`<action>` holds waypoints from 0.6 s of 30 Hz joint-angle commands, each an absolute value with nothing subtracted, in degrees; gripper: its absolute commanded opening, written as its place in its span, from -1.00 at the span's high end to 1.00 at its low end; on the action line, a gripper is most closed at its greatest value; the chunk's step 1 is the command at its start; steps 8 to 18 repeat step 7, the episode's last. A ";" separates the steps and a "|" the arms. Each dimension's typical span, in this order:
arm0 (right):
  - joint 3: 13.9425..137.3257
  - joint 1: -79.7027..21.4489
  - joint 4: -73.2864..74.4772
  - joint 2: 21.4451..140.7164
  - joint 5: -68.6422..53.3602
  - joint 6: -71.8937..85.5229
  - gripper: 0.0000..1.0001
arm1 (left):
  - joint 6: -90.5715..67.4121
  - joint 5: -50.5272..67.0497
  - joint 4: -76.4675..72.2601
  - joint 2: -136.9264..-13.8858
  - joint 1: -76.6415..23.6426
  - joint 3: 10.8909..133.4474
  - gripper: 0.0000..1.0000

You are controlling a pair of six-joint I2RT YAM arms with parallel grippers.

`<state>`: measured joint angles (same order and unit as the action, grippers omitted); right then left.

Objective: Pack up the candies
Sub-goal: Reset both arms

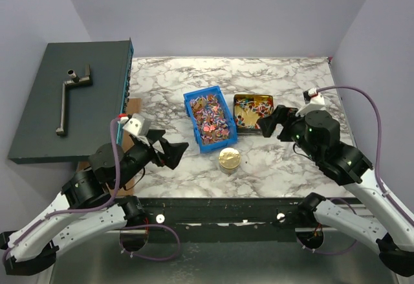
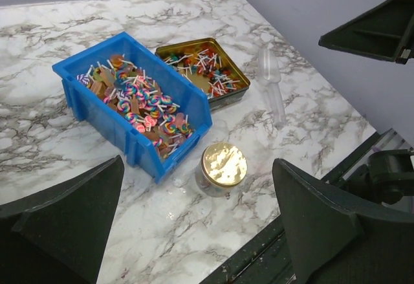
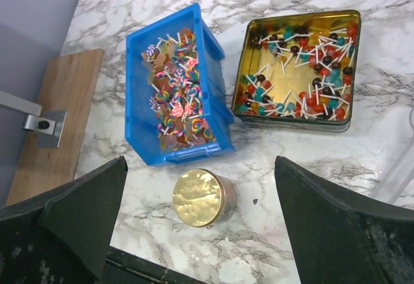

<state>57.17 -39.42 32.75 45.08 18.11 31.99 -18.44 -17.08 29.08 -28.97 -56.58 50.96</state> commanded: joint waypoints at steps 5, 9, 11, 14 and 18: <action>59.14 -39.70 33.63 43.20 11.39 29.36 -1.00 | -20.39 -16.39 29.58 -26.50 -56.22 50.87 -0.97; 59.47 -39.73 33.82 43.68 11.30 29.46 -1.00 | -20.39 -16.34 29.61 -26.54 -56.25 50.72 -0.98; 59.47 -39.73 33.82 43.68 11.30 29.46 -1.00 | -20.39 -16.34 29.61 -26.54 -56.25 50.72 -0.98; 59.47 -39.73 33.82 43.68 11.30 29.46 -1.00 | -20.39 -16.34 29.61 -26.54 -56.25 50.72 -0.98; 59.47 -39.73 33.82 43.68 11.30 29.46 -1.00 | -20.39 -16.34 29.61 -26.54 -56.25 50.72 -0.98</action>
